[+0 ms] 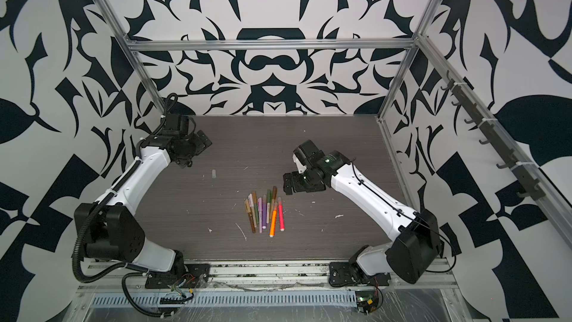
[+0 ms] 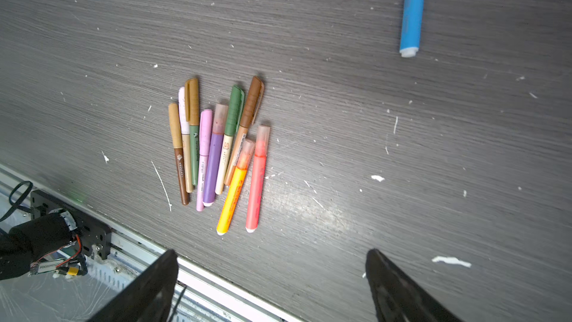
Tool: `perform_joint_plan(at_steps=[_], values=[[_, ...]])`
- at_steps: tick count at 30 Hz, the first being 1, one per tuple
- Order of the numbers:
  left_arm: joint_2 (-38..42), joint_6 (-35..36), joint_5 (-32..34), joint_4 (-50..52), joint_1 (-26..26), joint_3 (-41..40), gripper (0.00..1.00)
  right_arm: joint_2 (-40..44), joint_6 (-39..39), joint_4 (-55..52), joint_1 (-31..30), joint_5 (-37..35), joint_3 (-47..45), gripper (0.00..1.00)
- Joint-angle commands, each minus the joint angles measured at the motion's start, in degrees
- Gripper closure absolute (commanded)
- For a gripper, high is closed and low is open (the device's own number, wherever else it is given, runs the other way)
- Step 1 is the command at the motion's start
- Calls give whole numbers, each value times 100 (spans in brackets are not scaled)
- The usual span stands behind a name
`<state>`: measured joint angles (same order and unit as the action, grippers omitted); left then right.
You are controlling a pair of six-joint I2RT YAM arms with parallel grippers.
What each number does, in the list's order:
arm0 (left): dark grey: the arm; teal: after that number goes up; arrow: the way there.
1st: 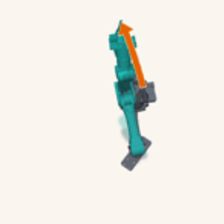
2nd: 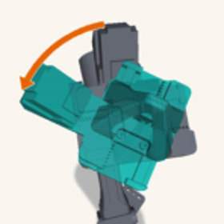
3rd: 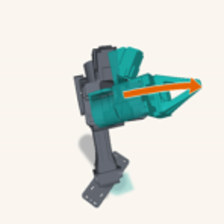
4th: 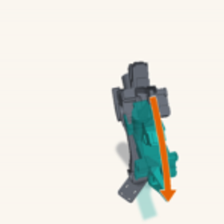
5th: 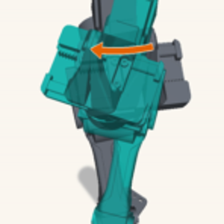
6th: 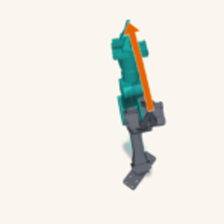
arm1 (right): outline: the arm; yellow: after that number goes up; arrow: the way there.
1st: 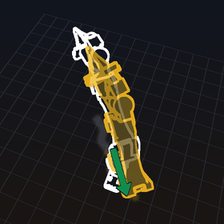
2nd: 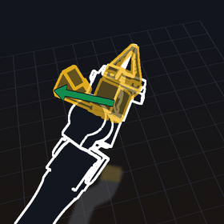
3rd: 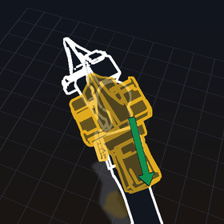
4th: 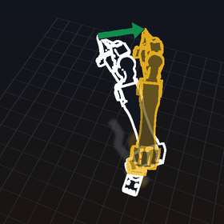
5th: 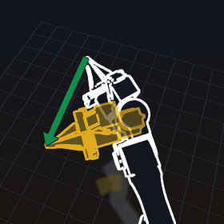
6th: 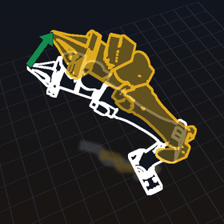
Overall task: Remove pen caps from pens
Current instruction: Pick up the pen from the bottom-center of the table.
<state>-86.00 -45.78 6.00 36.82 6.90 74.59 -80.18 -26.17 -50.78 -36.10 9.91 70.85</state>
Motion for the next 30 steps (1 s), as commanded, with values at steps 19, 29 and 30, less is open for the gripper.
perform_joint_plan(at_steps=[19, 29, 30], values=[[813, -110, -1869, 482, 279, 263, 1, -2085, -145, 680, -65, -130, 2129, 8], [586, -124, -2464, 0, 290, 61, 1, -2204, -175, -159, -395, -211, 2692, 0], [580, -101, -2380, 15, 307, 101, 1, -2051, -136, -129, -448, -241, 2438, 0]])
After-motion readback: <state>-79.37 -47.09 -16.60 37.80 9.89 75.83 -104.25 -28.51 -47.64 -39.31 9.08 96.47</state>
